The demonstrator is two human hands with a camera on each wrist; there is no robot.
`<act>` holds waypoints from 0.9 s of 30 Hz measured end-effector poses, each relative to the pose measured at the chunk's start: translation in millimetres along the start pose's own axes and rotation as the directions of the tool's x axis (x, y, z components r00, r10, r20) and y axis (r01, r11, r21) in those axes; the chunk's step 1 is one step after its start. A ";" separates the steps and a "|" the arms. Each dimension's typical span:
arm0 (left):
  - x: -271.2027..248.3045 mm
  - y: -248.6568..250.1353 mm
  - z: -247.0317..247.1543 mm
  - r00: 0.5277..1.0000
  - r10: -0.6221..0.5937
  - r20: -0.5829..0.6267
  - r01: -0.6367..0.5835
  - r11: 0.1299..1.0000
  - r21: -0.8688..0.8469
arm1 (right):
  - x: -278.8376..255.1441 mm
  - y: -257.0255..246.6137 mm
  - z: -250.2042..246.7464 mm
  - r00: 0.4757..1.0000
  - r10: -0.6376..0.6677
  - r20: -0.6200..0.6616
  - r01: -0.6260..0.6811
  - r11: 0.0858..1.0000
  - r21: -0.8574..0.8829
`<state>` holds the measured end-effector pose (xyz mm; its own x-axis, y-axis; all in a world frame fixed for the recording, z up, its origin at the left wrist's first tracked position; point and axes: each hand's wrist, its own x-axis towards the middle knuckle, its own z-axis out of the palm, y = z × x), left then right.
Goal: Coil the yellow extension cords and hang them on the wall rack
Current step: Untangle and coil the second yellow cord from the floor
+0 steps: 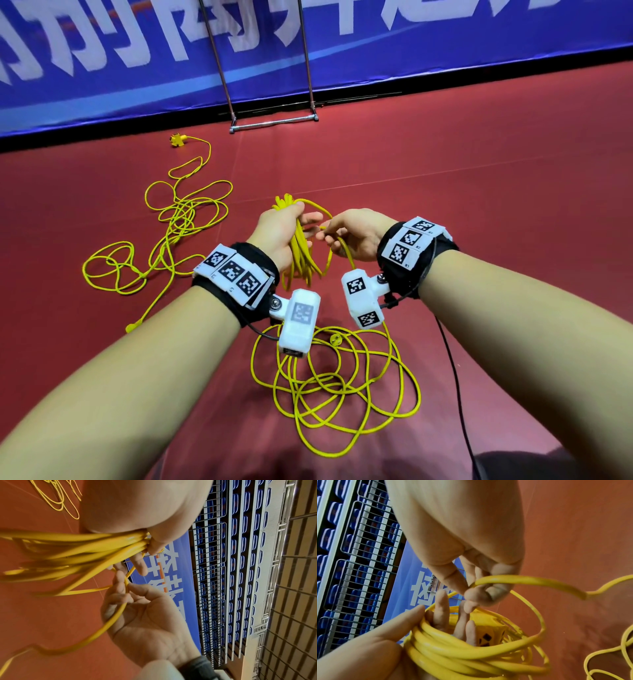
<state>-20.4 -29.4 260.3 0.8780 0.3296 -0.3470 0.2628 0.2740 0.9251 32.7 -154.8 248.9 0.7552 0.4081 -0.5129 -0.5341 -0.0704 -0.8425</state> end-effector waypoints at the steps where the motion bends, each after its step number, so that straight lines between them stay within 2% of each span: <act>1: -0.3 -0.6 0.4 1.000 0.001 -0.003 -0.001 1.000 0.000 | -0.9 0.0 -0.1 1.000 0.003 0.008 -0.003 1.000 0.007; 6: 0.4 0.7 -3.2 1.000 0.005 -0.012 -0.005 0.999 -0.035 | -4.5 4.4 1.2 0.996 -0.031 0.083 0.028 0.999 0.030; 14: -4.0 6.7 -10.4 0.999 0.013 -0.048 -0.013 1.000 -0.003 | -12.1 4.0 5.5 0.983 -0.109 0.151 0.119 0.991 -0.059; 20: -19.8 13.4 -7.1 0.998 0.016 -0.054 -0.024 0.989 -0.148 | -28.5 -3.1 12.3 0.951 -0.135 0.279 0.181 0.973 -0.144; 24: -26.4 20.2 -14.4 0.999 0.011 -0.032 -0.017 0.983 -0.185 | -38.0 -3.9 18.4 0.941 -0.178 0.287 0.236 0.955 -0.180; 27: -24.5 22.4 -20.6 0.996 0.044 -0.075 -0.056 0.984 -0.169 | -40.2 -4.7 21.8 0.935 -0.215 0.283 0.285 0.930 -0.233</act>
<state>-44.2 -12.8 286.3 0.8565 0.4078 -0.3165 0.1416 0.4042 0.9037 -3.4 -151.0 277.1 0.7134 0.6542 -0.2512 -0.1927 -0.1614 -0.9679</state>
